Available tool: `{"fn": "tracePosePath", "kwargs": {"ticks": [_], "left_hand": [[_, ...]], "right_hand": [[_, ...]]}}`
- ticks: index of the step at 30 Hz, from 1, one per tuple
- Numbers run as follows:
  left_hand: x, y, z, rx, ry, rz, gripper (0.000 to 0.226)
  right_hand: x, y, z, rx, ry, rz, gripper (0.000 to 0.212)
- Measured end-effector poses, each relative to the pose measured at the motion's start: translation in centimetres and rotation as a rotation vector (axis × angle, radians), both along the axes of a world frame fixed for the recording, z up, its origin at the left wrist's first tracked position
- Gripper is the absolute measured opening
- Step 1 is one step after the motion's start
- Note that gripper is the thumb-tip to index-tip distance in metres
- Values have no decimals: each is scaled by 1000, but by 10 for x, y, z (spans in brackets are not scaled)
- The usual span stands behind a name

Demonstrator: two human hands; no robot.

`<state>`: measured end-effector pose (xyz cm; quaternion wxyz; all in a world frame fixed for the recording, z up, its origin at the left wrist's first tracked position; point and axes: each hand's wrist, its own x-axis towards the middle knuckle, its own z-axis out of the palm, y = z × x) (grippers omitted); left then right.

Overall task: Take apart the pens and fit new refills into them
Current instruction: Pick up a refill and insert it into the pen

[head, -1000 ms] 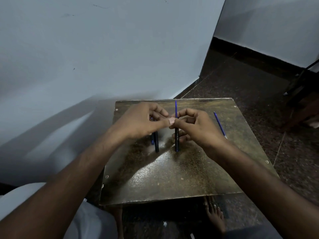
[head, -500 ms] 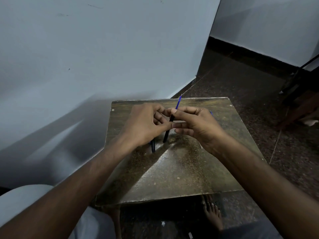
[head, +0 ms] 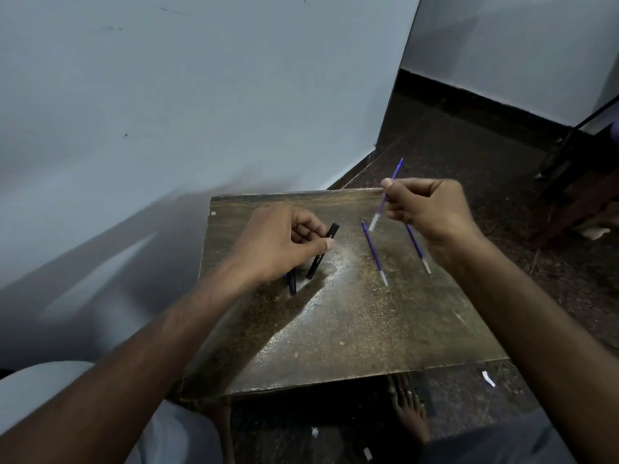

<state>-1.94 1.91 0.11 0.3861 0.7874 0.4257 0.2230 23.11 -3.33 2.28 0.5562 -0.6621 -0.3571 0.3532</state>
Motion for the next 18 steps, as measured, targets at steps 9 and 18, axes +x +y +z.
{"fn": "tracePosePath", "kwargs": {"ticks": [9, 18], "left_hand": [[2, 1, 0, -112, -64, 18, 17], [4, 1, 0, -104, -29, 10, 20]], "right_hand": [[54, -15, 0, -400, -909, 0, 25], [66, -12, -11, -545, -915, 11, 30]]}}
